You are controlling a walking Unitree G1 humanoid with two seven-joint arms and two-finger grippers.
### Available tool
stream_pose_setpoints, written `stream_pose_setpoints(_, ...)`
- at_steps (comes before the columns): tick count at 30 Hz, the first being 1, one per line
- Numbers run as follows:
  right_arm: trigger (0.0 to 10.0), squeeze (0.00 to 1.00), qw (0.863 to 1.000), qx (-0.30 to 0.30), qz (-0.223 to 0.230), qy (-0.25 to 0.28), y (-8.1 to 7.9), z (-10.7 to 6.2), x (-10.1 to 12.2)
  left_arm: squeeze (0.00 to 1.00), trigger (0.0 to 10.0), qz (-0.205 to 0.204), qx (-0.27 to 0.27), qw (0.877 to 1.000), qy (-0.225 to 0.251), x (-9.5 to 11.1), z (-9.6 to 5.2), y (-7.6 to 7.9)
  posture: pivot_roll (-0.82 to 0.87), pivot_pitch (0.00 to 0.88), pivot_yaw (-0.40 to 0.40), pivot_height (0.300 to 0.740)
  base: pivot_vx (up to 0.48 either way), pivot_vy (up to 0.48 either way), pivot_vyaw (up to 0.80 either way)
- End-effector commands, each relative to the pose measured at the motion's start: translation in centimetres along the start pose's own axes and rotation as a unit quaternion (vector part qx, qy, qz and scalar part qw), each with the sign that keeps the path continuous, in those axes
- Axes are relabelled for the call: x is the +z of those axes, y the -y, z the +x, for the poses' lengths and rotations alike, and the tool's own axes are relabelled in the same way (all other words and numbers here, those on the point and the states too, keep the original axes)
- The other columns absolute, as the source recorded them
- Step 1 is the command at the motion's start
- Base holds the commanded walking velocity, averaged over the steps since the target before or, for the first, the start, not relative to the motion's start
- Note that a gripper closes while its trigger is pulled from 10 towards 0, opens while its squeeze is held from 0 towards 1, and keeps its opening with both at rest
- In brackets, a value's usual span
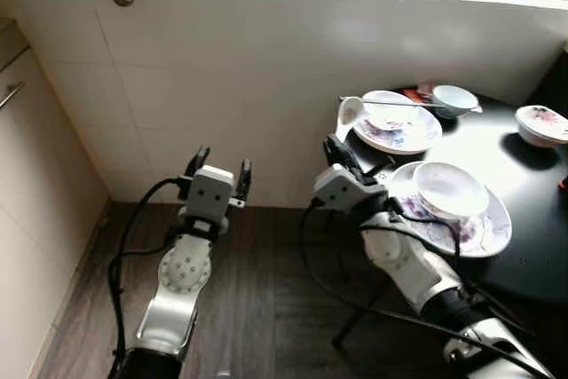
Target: Kitchen organization
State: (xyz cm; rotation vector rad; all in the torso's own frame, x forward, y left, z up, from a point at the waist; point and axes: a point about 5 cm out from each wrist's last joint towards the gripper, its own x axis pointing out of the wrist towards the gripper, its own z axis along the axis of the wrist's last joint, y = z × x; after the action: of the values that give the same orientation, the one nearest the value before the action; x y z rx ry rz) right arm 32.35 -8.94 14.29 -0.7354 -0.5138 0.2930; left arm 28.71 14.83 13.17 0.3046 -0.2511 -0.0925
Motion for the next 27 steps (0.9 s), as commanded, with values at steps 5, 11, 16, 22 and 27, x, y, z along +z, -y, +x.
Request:
stream_pose_setpoints(5,0.0,0.0,1.0,-0.001,0.029,-0.011,0.4,-0.5,-0.2,0.0,10.0,-0.005,-0.002,1.0,0.006,0.4,0.2,0.5,0.11,0.0,-0.065,0.74,0.0,0.0,0.8)
stream_pose_setpoints(11,0.0,0.0,0.999,0.004,0.039,-0.017,0.3,-0.8,-0.2,0.0,10.0,-0.007,-0.002,1.0,0.009,0.5,0.3,0.5,0.1,0.0,-0.064,0.74,0.0,0.0,0.8)
stream_pose_setpoints(16,0.0,0.0,0.999,0.006,0.041,-0.014,0.3,-0.6,-0.1,0.0,10.0,-0.012,0.001,1.0,0.018,0.8,0.3,0.3,0.11,0.0,-0.067,0.74,0.0,0.0,0.8)
stream_pose_setpoints(22,0.0,0.0,0.999,0.005,0.038,0.004,0.6,0.0,0.7,0.0,10.0,-0.014,0.003,1.0,0.026,1.0,0.4,0.2,0.11,0.0,-0.067,0.74,0.0,0.0,0.8)
stream_pose_setpoints(27,0.0,0.0,0.999,0.001,0.041,0.018,1.0,0.5,1.2,0.0,10.0,-0.013,0.006,0.999,0.03,1.2,0.5,0.1,0.11,0.0,-0.069,0.74,0.0,0.0,0.8)
